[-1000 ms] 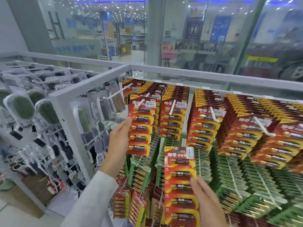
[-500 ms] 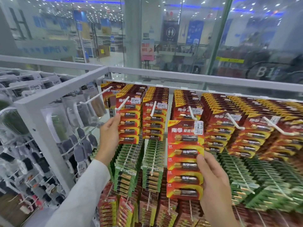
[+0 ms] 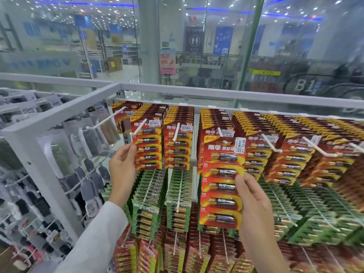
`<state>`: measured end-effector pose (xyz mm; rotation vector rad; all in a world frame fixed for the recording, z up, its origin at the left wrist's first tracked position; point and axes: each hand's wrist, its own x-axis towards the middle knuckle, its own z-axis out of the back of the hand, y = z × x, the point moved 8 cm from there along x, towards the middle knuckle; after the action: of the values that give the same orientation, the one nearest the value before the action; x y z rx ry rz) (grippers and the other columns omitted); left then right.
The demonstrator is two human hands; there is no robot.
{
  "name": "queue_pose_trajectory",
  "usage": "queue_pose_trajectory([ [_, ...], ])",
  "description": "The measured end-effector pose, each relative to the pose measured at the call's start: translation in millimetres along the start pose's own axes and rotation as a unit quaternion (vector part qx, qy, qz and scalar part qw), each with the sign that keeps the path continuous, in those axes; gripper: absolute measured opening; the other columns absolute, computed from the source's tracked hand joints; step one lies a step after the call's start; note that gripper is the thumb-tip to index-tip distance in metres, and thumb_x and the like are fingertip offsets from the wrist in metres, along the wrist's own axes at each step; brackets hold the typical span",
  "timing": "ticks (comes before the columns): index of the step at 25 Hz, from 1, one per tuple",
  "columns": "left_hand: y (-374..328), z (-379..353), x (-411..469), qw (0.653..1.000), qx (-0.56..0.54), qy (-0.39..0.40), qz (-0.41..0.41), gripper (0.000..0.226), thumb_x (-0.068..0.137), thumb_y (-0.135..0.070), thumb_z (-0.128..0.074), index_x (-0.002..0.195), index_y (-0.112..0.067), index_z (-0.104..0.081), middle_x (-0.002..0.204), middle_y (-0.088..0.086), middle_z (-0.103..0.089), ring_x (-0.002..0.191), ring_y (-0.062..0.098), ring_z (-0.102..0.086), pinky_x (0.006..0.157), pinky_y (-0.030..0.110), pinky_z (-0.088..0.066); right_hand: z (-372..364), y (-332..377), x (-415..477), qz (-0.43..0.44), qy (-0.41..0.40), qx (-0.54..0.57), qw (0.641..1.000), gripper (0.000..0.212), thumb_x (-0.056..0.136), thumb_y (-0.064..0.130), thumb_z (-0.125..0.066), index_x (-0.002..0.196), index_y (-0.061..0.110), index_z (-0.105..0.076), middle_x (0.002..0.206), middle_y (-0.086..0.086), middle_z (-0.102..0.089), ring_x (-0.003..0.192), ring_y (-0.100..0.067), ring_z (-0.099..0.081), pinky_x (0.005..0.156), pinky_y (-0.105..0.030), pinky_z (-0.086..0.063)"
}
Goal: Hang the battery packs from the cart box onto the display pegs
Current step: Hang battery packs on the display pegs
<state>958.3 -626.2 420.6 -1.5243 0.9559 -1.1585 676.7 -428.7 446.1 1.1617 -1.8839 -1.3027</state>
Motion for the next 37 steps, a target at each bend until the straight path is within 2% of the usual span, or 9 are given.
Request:
queue_pose_trajectory([
  [4,-5.3,4.7,-3.2,1.000,-0.005,-0.010,0.005,0.022,0.105,-0.031,-0.061,0.123,-0.025,-0.072,0.116,-0.007,-0.076,0.112,0.015,-0.071,0.103,0.046,-0.056,-0.2,0.4,4.9,0.012,-0.020,-0.023,0.999,0.025,0.101,0.032,-0.056,0.091,0.039,-0.079,0.101,0.004,-0.079,0.091,-0.021,-0.077,0.083,-0.049,-0.059],
  [6,-5.8,6.4,-4.5,1.000,-0.004,-0.011,0.001,0.022,0.106,-0.027,-0.059,0.125,-0.025,-0.071,0.118,-0.008,-0.074,0.113,0.013,-0.069,0.104,0.042,-0.055,-3.7,1.5,9.8,0.018,-0.022,-0.046,0.999,0.034,0.103,0.031,-0.054,0.084,0.041,-0.079,0.095,0.007,-0.080,0.086,-0.017,-0.077,0.079,-0.046,-0.060],
  [12,1.3,15.9,-6.1,1.000,0.003,-0.016,0.010,0.020,0.105,-0.027,-0.060,0.121,-0.025,-0.073,0.115,-0.007,-0.076,0.111,0.013,-0.070,0.105,0.045,-0.055,-15.2,3.0,52.2,0.040,-0.035,-0.113,0.992,0.029,0.108,0.034,-0.047,0.108,0.019,-0.071,0.099,-0.008,-0.078,0.085,-0.031,-0.077,0.071,-0.049,-0.063],
  [16,-1.5,16.5,-17.2,1.000,-0.001,-0.006,0.023,0.023,0.106,-0.027,-0.059,0.123,-0.021,-0.072,0.117,-0.005,-0.075,0.109,0.012,-0.071,0.104,0.045,-0.055,-10.1,-3.2,68.8,0.066,-0.060,-0.147,0.985,0.030,0.106,0.040,-0.049,0.106,0.021,-0.072,0.095,0.002,-0.077,0.083,-0.011,-0.075,0.069,-0.032,-0.059],
  [18,-1.6,14.4,-33.8,0.999,-0.014,0.010,0.028,0.023,0.106,-0.026,-0.058,0.124,-0.019,-0.072,0.113,-0.004,-0.077,0.105,0.015,-0.073,0.099,0.042,-0.057,-0.6,-11.1,67.7,0.076,-0.074,-0.170,0.980,0.027,0.104,0.044,-0.052,0.110,0.025,-0.070,0.098,0.010,-0.074,0.089,0.000,-0.069,0.078,-0.026,-0.053],
  [21,8.6,5.3,-74.9,0.996,-0.036,0.056,0.066,0.022,0.106,-0.026,-0.057,0.121,-0.019,-0.072,0.107,-0.002,-0.079,0.100,0.019,-0.076,0.091,0.038,-0.058,24.5,-29.7,60.2,0.064,-0.103,-0.181,0.976,0.020,0.103,0.039,-0.056,0.114,0.028,-0.069,0.108,0.013,-0.073,0.106,-0.005,-0.067,0.099,-0.035,-0.053],
  [24,28.7,-11.5,-121.8,0.986,-0.040,0.108,0.121,0.022,0.105,-0.026,-0.056,0.117,-0.019,-0.073,0.105,-0.002,-0.079,0.097,0.019,-0.076,0.089,0.036,-0.057,56.1,-49.1,36.5,0.038,-0.126,-0.189,0.973,0.016,0.102,0.037,-0.058,0.110,0.031,-0.072,0.109,0.016,-0.075,0.105,-0.003,-0.069,0.102,-0.036,-0.051],
  [32,95.4,-89.1,-231.2,0.929,-0.023,0.249,0.273,0.019,0.104,-0.018,-0.057,0.112,-0.013,-0.074,0.101,0.004,-0.081,0.097,0.029,-0.076,0.088,0.045,-0.058,194.3,-92.5,-73.4,-0.067,-0.285,-0.157,0.943,0.018,0.100,0.034,-0.061,0.100,0.022,-0.075,0.096,0.006,-0.078,0.090,-0.007,-0.073,0.083,-0.029,-0.051],
  [37,133.5,-167.0,-321.9,0.826,-0.011,0.382,0.416,0.031,0.108,-0.006,-0.047,0.098,-0.005,-0.076,0.104,0.018,-0.078,0.083,0.031,-0.074,0.070,0.041,-0.057,319.0,-105.6,-170.3,-0.116,-0.452,-0.073,0.881,0.014,0.099,0.027,-0.063,0.106,0.018,-0.071,0.106,-0.004,-0.076,0.098,-0.022,-0.067,0.087,-0.041,-0.047],
])
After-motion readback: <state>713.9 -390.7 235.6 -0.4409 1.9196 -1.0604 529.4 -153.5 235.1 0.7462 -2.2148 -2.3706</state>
